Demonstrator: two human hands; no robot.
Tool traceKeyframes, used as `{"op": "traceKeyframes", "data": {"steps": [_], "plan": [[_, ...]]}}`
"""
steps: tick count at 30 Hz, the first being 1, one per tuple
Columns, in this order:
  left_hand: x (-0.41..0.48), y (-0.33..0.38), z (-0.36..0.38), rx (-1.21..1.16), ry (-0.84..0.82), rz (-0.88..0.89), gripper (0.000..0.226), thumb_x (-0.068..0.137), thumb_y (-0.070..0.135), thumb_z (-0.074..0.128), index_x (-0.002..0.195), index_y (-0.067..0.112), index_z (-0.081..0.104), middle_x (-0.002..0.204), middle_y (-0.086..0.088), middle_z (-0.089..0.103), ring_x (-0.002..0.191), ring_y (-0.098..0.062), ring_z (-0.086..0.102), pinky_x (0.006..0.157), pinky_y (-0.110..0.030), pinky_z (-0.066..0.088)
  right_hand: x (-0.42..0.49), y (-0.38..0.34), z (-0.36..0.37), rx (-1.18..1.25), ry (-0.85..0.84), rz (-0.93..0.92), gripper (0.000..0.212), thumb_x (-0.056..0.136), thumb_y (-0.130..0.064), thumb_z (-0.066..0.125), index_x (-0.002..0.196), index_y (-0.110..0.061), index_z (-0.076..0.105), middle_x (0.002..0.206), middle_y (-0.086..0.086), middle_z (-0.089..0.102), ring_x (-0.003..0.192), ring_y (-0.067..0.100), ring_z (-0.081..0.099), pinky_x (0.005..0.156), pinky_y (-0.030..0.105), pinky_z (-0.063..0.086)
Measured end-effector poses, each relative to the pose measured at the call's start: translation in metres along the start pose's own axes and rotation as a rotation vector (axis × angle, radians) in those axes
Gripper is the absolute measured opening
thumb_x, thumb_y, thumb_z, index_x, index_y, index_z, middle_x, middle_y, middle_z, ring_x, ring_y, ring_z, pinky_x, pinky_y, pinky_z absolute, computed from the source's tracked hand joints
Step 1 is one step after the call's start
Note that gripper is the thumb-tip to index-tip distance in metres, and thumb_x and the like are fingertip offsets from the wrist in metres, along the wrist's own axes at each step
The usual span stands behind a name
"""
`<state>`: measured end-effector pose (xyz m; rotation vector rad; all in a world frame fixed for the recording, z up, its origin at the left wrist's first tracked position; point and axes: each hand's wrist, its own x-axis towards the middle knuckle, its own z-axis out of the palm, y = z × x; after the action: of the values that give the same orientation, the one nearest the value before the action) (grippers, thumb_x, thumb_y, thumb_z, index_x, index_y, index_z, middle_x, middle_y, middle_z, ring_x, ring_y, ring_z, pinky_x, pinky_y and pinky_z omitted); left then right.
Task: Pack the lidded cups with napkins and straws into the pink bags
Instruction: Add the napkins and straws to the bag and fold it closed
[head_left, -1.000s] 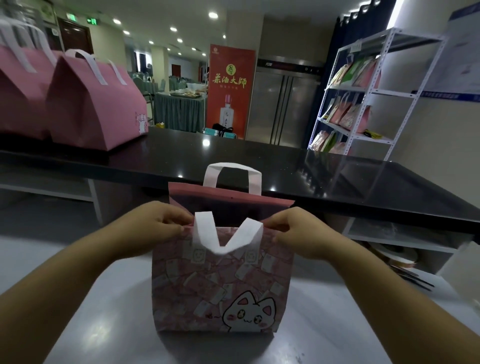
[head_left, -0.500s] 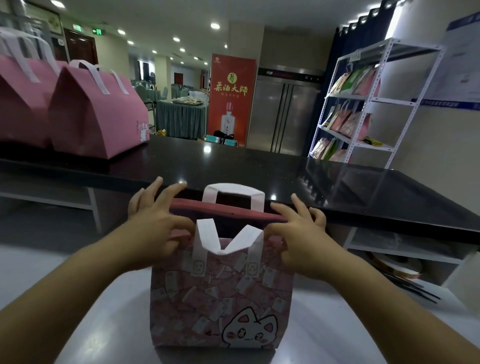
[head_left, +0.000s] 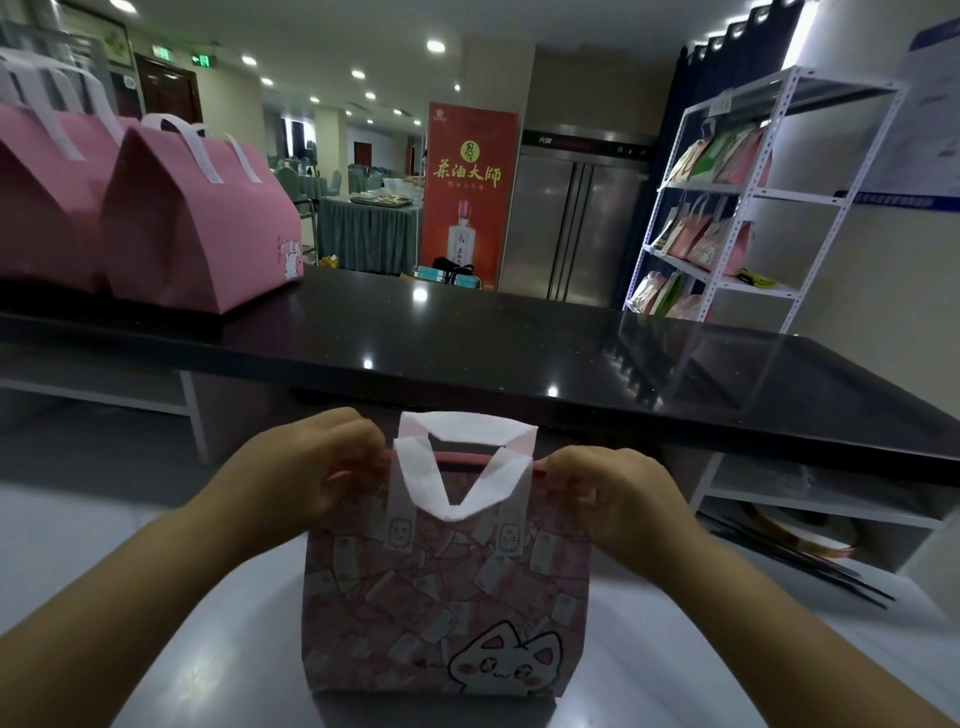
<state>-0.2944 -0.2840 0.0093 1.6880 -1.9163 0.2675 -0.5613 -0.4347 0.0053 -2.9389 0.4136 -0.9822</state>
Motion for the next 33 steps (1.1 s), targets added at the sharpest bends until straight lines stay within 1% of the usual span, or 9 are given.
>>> {"op": "traceKeyframes", "data": {"steps": [3,5,9,17,21,24,25,29,33], "plan": [[-0.004,-0.003,0.004,-0.011,0.067,-0.012,0.050,0.067,0.006,0.078,0.096,0.035,0.050,0.083,0.013,0.058,0.067,-0.011,0.061,0.055,-0.029,0.056,-0.003,0.001,0.002,0.053,0.027,0.069,0.045,0.075,-0.015,0.077,0.108,-0.025,0.048,0.087,0.003,0.073,0.074,0.023,0.070,0.058,0.038,0.059],[-0.005,-0.003,0.005,-0.004,0.042,0.031,0.054,0.066,0.006,0.079,0.106,0.031,0.055,0.089,0.011,0.060,0.072,-0.011,0.062,0.057,-0.026,0.057,-0.003,0.001,0.002,0.061,0.035,0.056,0.043,0.075,-0.010,0.077,0.112,-0.021,0.060,0.092,0.002,0.073,0.079,0.021,0.071,0.061,0.037,0.060],[-0.006,-0.004,0.005,0.069,-0.029,0.128,0.042,0.059,0.006,0.084,0.095,0.023,0.069,0.091,0.002,0.062,0.071,-0.013,0.061,0.051,-0.029,0.056,-0.003,0.003,0.003,0.004,-0.001,-0.034,0.022,0.078,-0.022,0.073,0.098,-0.013,0.073,0.095,0.002,0.072,0.080,0.017,0.070,0.062,0.033,0.060],[-0.011,-0.011,0.011,0.307,-0.137,0.273,0.034,0.065,0.030,0.079,0.096,0.021,0.069,0.105,-0.005,0.065,0.085,-0.020,0.062,0.063,-0.032,0.056,-0.011,0.015,0.009,-0.285,-0.204,-0.132,0.047,0.073,-0.035,0.078,0.118,-0.030,0.063,0.119,0.000,0.062,0.099,0.021,0.062,0.073,0.038,0.052],[-0.006,-0.009,0.010,0.252,-0.121,0.218,0.029,0.082,0.035,0.043,0.085,0.023,0.069,0.101,0.002,0.063,0.082,-0.014,0.058,0.062,-0.028,0.054,-0.002,0.013,0.005,-0.217,-0.188,-0.109,0.027,0.079,-0.029,0.072,0.106,-0.028,0.069,0.109,-0.004,0.065,0.092,0.019,0.062,0.072,0.037,0.049],[0.006,-0.005,0.009,0.184,-0.129,0.156,0.017,0.078,0.023,0.065,0.094,0.020,0.068,0.096,0.002,0.063,0.078,-0.013,0.056,0.061,-0.028,0.053,0.014,0.007,0.008,-0.180,-0.146,-0.047,0.023,0.079,-0.025,0.075,0.101,-0.021,0.069,0.093,-0.003,0.068,0.074,0.018,0.062,0.062,0.038,0.050],[0.010,-0.004,0.012,0.166,-0.135,0.125,0.028,0.075,0.020,0.071,0.102,0.021,0.066,0.096,0.003,0.062,0.079,-0.013,0.055,0.062,-0.028,0.052,0.019,0.004,0.010,-0.171,-0.143,-0.017,0.023,0.081,-0.027,0.073,0.103,-0.021,0.068,0.092,-0.003,0.067,0.074,0.018,0.061,0.062,0.037,0.049],[0.024,0.002,0.023,0.116,-0.139,0.013,0.031,0.083,0.035,0.061,0.114,0.035,0.059,0.110,0.011,0.055,0.092,-0.010,0.049,0.072,-0.027,0.048,0.032,-0.005,0.023,-0.129,-0.171,0.065,0.024,0.085,-0.038,0.063,0.108,-0.030,0.067,0.100,-0.007,0.061,0.085,0.015,0.056,0.069,0.036,0.050],[0.033,0.005,0.033,0.162,-0.168,-0.002,0.038,0.079,0.054,0.057,0.114,0.039,0.059,0.110,0.017,0.053,0.089,-0.008,0.045,0.065,-0.024,0.039,0.041,-0.011,0.033,-0.158,-0.215,0.069,0.044,0.077,-0.054,0.065,0.113,-0.029,0.065,0.104,-0.006,0.061,0.091,0.018,0.055,0.073,0.038,0.047]]}}
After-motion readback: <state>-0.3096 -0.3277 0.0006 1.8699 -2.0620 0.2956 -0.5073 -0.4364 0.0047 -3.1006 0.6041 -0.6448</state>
